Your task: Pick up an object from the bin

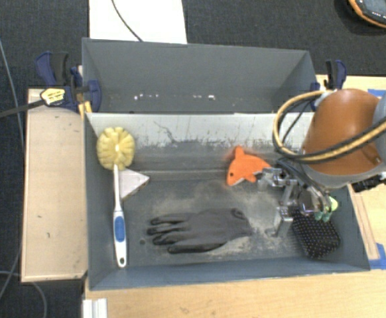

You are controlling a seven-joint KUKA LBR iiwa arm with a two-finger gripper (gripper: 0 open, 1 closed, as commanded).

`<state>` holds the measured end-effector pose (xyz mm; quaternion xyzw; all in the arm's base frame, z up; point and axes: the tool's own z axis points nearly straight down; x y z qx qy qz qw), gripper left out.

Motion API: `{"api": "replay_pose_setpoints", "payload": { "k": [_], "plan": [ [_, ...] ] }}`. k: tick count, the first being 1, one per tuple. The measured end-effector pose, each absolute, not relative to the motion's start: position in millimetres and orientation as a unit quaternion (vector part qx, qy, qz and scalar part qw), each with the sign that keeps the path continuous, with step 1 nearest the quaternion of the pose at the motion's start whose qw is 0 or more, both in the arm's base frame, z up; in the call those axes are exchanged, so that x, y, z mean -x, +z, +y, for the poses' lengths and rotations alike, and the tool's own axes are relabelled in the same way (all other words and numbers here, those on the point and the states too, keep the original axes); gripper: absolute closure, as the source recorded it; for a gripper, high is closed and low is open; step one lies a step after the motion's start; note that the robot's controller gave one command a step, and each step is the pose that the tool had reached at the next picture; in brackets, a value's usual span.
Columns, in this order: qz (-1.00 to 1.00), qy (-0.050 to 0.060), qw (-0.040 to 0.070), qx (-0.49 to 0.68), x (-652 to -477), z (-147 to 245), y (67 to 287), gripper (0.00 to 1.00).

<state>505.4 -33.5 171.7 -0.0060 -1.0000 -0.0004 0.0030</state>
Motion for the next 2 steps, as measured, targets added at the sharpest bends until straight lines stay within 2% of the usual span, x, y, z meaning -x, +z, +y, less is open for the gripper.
{"api": "replay_pose_setpoints", "payload": {
  "k": [1,2],
  "plan": [
    [-1.000,0.000,-0.001,0.005,-507.2,-33.5,175.9,0.00],
    [-0.998,0.000,-0.001,-0.069,-509.6,32.6,76.2,0.00]
  ]
}}
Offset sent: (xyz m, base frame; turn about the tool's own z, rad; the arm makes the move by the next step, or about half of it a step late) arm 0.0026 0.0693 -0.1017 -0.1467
